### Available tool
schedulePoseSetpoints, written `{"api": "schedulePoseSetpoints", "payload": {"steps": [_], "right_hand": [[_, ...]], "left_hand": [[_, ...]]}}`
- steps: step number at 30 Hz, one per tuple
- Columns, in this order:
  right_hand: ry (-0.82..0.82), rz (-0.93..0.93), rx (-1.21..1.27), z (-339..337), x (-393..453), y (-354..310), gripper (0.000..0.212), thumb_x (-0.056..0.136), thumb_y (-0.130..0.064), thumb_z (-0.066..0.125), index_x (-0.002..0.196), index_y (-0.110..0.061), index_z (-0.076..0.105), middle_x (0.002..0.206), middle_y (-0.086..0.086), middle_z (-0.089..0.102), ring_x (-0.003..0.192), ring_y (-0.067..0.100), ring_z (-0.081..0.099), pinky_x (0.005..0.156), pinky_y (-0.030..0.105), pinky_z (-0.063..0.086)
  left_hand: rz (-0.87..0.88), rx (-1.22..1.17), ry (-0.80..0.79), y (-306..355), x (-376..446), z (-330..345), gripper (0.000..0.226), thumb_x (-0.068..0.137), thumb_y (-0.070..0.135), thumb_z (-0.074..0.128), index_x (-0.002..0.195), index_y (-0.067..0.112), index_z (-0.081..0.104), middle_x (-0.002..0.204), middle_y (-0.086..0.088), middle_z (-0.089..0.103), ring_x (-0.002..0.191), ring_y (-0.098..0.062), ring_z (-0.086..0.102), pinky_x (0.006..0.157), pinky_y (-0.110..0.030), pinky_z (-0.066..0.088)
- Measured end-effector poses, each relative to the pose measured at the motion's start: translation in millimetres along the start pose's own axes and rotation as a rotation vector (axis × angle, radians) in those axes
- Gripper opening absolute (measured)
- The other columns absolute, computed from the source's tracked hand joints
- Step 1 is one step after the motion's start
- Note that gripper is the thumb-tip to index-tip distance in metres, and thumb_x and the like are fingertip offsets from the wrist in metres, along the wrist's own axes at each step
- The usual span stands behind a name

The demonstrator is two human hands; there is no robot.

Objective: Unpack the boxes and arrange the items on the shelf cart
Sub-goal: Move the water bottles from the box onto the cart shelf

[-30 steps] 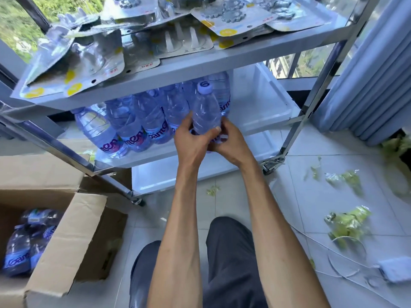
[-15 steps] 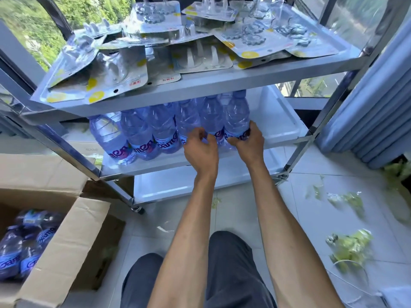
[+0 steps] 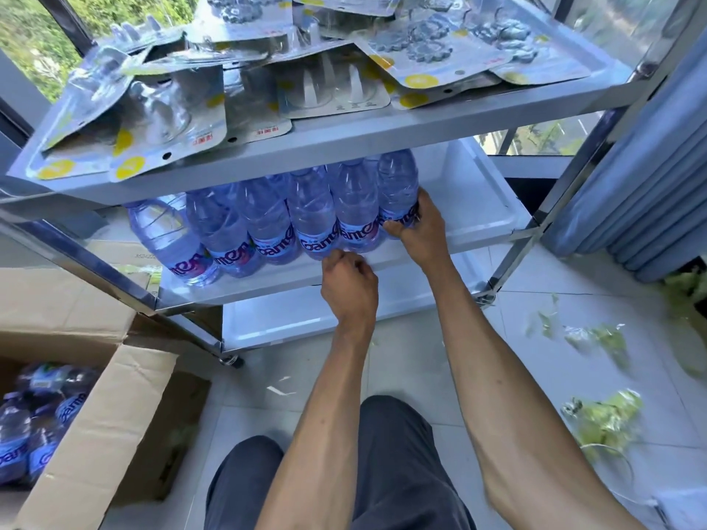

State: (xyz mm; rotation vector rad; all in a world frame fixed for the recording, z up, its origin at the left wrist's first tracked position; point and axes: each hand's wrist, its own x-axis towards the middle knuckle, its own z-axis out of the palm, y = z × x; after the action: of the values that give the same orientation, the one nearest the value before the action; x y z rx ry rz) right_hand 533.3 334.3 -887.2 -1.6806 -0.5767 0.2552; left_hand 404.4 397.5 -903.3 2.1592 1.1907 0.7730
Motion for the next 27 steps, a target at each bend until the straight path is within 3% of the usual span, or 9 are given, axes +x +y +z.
{"api": "schedulePoseSetpoints", "payload": {"steps": [2,4,7,10,12,15,22,25,27], "right_hand": [[-0.03,0.078,0.187,-2,2,0,0.046,0.077,-0.01,0.07,0.121,-0.014,0.06,0.115,0.0,0.068,0.102,0.014,0.065,0.084,0.028,0.051],[0.094,0.178,0.459,0,4,0,0.034,0.087,-0.019,0.056,0.12,-0.013,0.061,0.118,0.002,0.064,0.106,0.017,0.059,0.09,0.031,0.043],[0.291,0.301,0.532,2,17,-6,0.049,0.102,-0.042,0.038,0.144,-0.018,0.047,0.147,-0.003,0.048,0.134,0.012,0.044,0.105,0.026,0.031],[0.206,0.286,0.542,7,38,-16,0.059,0.103,-0.053,0.027,0.149,-0.018,0.039,0.152,-0.003,0.042,0.139,0.014,0.04,0.107,0.026,0.036],[0.177,0.299,0.508,12,50,-22,0.063,0.102,-0.057,0.026,0.15,-0.017,0.037,0.152,0.001,0.043,0.137,0.02,0.044,0.094,0.014,0.048],[0.228,0.346,0.418,17,52,-23,0.064,0.101,-0.058,0.029,0.147,-0.017,0.043,0.149,0.003,0.046,0.132,0.019,0.046,0.052,-0.006,0.039],[0.264,0.344,0.438,18,50,-12,0.059,0.104,-0.051,0.027,0.144,-0.012,0.047,0.145,0.009,0.05,0.128,0.022,0.048,0.049,-0.007,0.036],[0.243,0.327,0.409,20,49,-13,0.058,0.104,-0.051,0.023,0.137,-0.014,0.055,0.137,0.006,0.057,0.12,0.019,0.056,0.073,0.002,0.048],[0.244,0.335,0.423,22,43,-14,0.06,0.104,-0.051,0.021,0.122,-0.012,0.064,0.121,0.005,0.069,0.109,0.022,0.065,0.096,0.034,0.053]], "left_hand": [[-0.003,0.006,0.001,1,1,-1,0.012,0.086,0.007,0.059,0.084,0.005,0.07,0.099,-0.006,0.064,0.089,-0.028,0.06,0.066,-0.032,0.043],[0.005,0.01,0.001,0,1,-1,0.011,0.087,0.008,0.059,0.084,0.005,0.07,0.099,-0.005,0.065,0.089,-0.027,0.06,0.066,-0.031,0.042],[0.002,0.012,0.012,-1,2,0,0.011,0.087,0.01,0.06,0.085,0.006,0.071,0.098,-0.004,0.066,0.088,-0.026,0.061,0.067,-0.029,0.042],[-0.004,0.015,0.011,-2,4,0,0.01,0.086,0.011,0.061,0.086,0.008,0.071,0.097,-0.003,0.067,0.088,-0.024,0.062,0.068,-0.028,0.042],[-0.01,0.021,0.0,-2,5,-1,0.009,0.086,0.013,0.063,0.087,0.01,0.071,0.097,-0.002,0.068,0.087,-0.022,0.063,0.069,-0.029,0.045],[-0.013,0.03,-0.009,-3,7,1,0.006,0.085,0.013,0.065,0.087,0.012,0.07,0.096,-0.001,0.069,0.086,-0.022,0.063,0.07,-0.029,0.047],[0.008,0.05,0.006,-4,5,5,0.005,0.081,0.007,0.065,0.083,0.011,0.068,0.094,-0.001,0.066,0.083,-0.022,0.061,0.065,-0.027,0.041],[0.009,0.035,0.011,-4,6,5,0.004,0.08,0.008,0.066,0.082,0.011,0.069,0.091,0.0,0.067,0.082,-0.021,0.062,0.064,-0.027,0.042],[-0.011,-0.09,0.024,-7,6,2,0.004,0.08,0.013,0.068,0.082,0.012,0.071,0.087,0.001,0.07,0.081,-0.02,0.064,0.069,-0.03,0.05]]}}
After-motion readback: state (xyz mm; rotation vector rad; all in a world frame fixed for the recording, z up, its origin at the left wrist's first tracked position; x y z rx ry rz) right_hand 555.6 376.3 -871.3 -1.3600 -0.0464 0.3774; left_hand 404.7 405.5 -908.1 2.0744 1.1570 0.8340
